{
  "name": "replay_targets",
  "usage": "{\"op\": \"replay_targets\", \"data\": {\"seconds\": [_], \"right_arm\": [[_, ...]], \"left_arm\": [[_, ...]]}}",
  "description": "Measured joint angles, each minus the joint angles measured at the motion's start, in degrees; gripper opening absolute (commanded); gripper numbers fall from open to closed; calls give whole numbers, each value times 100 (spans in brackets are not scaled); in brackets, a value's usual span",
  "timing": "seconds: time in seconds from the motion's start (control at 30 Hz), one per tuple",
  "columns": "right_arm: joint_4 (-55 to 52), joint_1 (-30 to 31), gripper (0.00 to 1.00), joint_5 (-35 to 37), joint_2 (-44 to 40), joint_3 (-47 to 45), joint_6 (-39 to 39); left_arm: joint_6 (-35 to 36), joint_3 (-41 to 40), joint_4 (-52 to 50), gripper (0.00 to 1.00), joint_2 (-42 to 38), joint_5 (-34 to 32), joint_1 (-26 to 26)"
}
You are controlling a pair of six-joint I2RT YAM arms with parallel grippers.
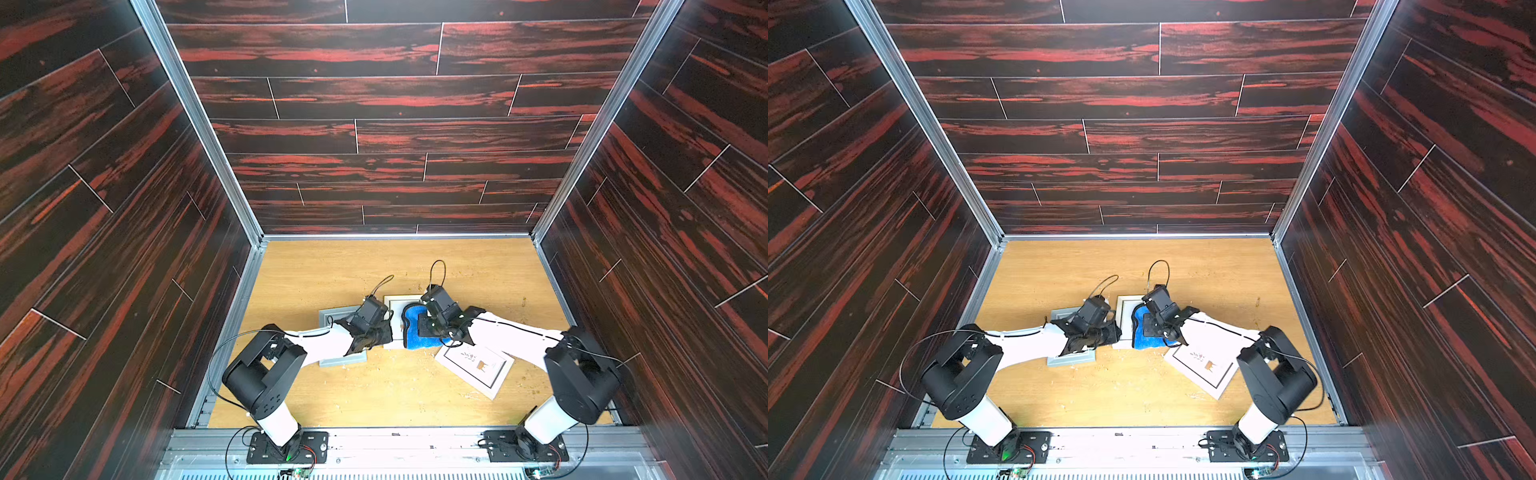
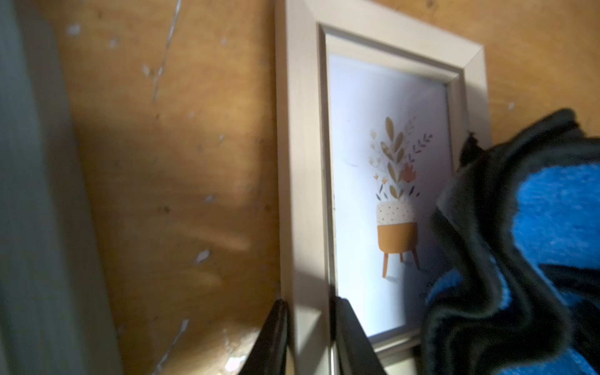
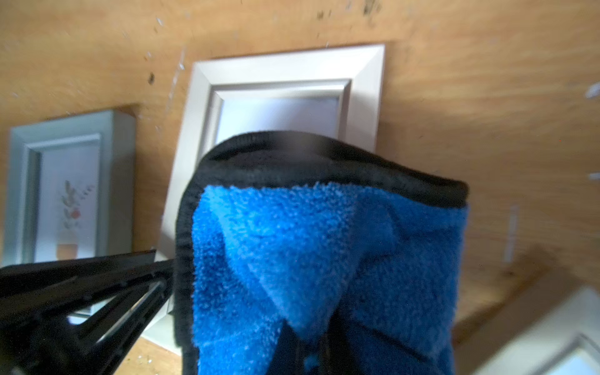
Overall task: Wipe the picture frame with a cloth
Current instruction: Wipe the dirt from the picture frame, then adjust the cleaning item.
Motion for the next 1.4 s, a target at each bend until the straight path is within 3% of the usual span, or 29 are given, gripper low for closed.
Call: {"op": "replay_targets", "data": {"seconds": [0.13, 0.43, 0.57, 0.77, 1.03, 1.23, 1.4], "right_arm": [[81, -2, 0, 164, -461, -164, -85], [208, -4, 0, 260, -1032, -527, -162], [461, 7, 0, 13, -1191, -590, -168], [1034, 136, 0, -595, -1228, -636, -98], [1720, 267, 0, -1351, -1228, -643, -11], [2299, 551, 0, -1790, -1228, -741, -138], [2813, 730, 0, -2107, -1250, -1056, -299]], "left_arm": [[74, 232, -7, 41, -210, 7, 0], [245, 177, 94, 56, -820, -17, 0], [299, -566, 566, 71, -1631, -26, 4], [251, -2232, 2618, 88, -2892, 372, 22], [214, -2583, 4142, 89, -2927, 918, 22], [212, -2583, 4249, 88, -2922, 645, 22], [208, -2583, 4144, 75, -2970, 505, 37]]}}
